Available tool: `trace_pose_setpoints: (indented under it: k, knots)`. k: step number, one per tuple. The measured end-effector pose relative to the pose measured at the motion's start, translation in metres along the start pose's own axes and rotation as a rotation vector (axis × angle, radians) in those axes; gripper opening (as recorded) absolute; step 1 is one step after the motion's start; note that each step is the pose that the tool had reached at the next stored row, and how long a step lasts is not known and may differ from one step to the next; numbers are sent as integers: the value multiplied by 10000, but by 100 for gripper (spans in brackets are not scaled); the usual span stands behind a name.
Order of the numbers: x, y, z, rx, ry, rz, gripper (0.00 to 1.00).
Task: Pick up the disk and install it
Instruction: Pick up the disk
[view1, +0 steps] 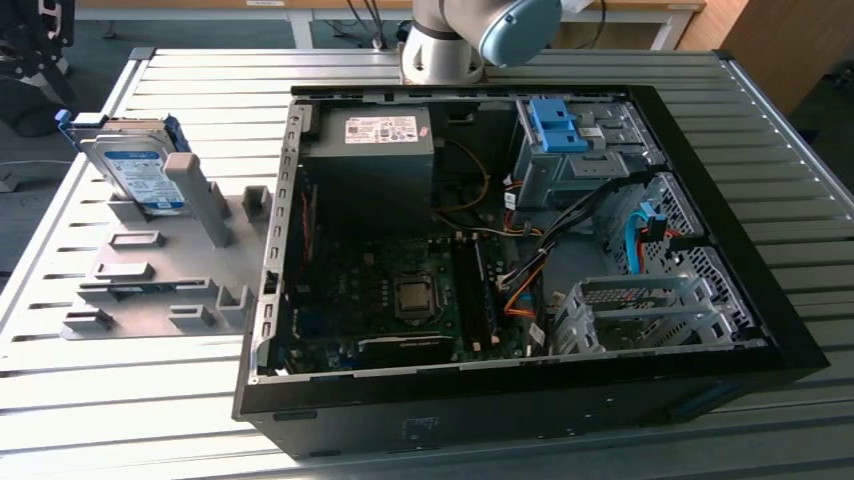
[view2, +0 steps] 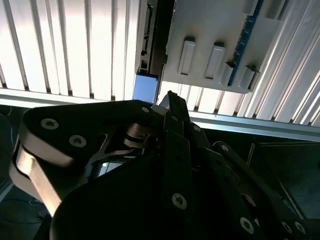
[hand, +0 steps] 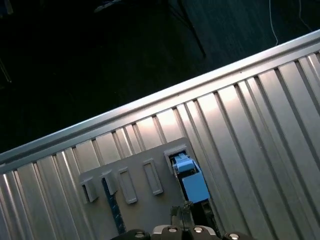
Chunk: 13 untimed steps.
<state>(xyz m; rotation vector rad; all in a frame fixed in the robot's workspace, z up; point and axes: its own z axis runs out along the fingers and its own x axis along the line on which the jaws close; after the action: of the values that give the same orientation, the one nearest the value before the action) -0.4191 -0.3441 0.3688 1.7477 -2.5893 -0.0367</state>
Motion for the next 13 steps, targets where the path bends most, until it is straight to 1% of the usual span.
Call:
trace_pose_setpoints:
  k: [3,4,13]
  knots:
    - [0,0,4,-1,15,-510,11]
    - [0,0,4,0,17,-575,11]
    - [0,0,5,1,17,-597,11]
